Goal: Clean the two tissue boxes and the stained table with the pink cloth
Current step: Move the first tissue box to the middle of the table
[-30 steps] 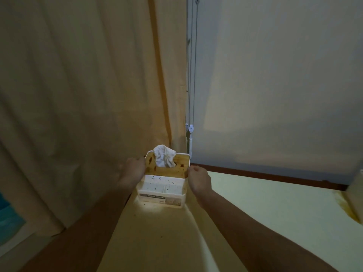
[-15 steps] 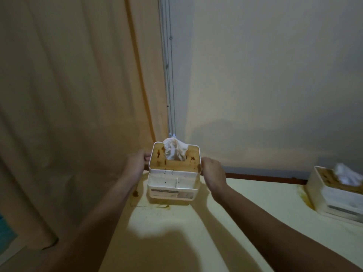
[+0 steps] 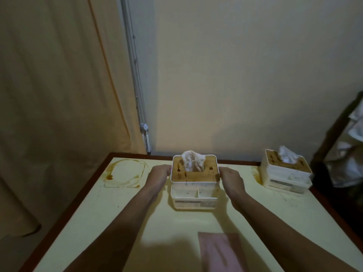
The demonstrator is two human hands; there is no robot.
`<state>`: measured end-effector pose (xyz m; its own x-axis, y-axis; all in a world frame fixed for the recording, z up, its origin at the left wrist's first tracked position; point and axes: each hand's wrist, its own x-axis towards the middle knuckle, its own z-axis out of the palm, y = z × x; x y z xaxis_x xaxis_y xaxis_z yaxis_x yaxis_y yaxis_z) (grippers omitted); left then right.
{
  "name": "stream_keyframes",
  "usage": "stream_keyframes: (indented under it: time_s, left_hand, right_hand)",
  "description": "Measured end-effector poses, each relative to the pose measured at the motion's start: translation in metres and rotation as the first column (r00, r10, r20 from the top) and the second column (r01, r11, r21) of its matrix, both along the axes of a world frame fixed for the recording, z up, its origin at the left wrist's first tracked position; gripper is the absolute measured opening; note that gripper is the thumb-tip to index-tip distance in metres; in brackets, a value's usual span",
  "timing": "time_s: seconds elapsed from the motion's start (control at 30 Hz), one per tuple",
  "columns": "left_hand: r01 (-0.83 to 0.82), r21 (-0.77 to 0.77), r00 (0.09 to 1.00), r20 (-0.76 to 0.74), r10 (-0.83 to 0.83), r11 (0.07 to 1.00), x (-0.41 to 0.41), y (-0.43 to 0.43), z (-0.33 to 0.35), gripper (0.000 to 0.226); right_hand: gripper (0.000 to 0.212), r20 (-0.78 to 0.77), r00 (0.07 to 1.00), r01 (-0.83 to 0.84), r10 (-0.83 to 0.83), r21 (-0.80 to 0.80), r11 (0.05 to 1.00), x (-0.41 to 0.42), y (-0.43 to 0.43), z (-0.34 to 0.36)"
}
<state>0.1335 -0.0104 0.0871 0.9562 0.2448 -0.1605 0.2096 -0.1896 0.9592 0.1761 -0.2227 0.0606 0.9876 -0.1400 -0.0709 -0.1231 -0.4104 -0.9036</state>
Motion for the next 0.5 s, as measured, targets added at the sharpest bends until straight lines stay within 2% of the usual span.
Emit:
stream_keyframes:
  time_s: [0.17,0.27,0.33,0.4,0.5]
  left_hand:
    - [-0.018,0.118,0.995,-0.091,0.029,0.993,-0.004,-0.02,-0.025,0.033]
    - [0.007,0.177,0.991,-0.13,0.017,0.984,-0.008,-0.022,-0.026,0.025]
    - [0.03,0.218,0.993,-0.118,-0.004,0.975,-0.003,-0.019,-0.028,0.046]
    - [0.058,0.263,0.993,-0.116,-0.028,0.963,0.006,-0.015,-0.038,0.054]
    - [0.044,0.274,0.992,-0.126,-0.01,0.961,0.013,-0.012,-0.043,0.039]
  right_hand:
    - [0.036,-0.03,1.0,-0.007,0.006,-0.047,0.999,-0.007,-0.014,-0.032]
    - [0.036,-0.04,0.999,-0.004,0.002,-0.05,0.999,-0.006,-0.015,-0.041]
    - [0.035,-0.052,0.999,-0.009,0.006,-0.053,0.999,-0.005,-0.014,-0.044]
    - [0.035,-0.062,0.998,-0.029,0.026,-0.053,0.998,-0.004,-0.014,-0.048]
    - [0.036,-0.066,0.996,-0.06,0.058,-0.039,0.997,-0.002,-0.014,-0.051]
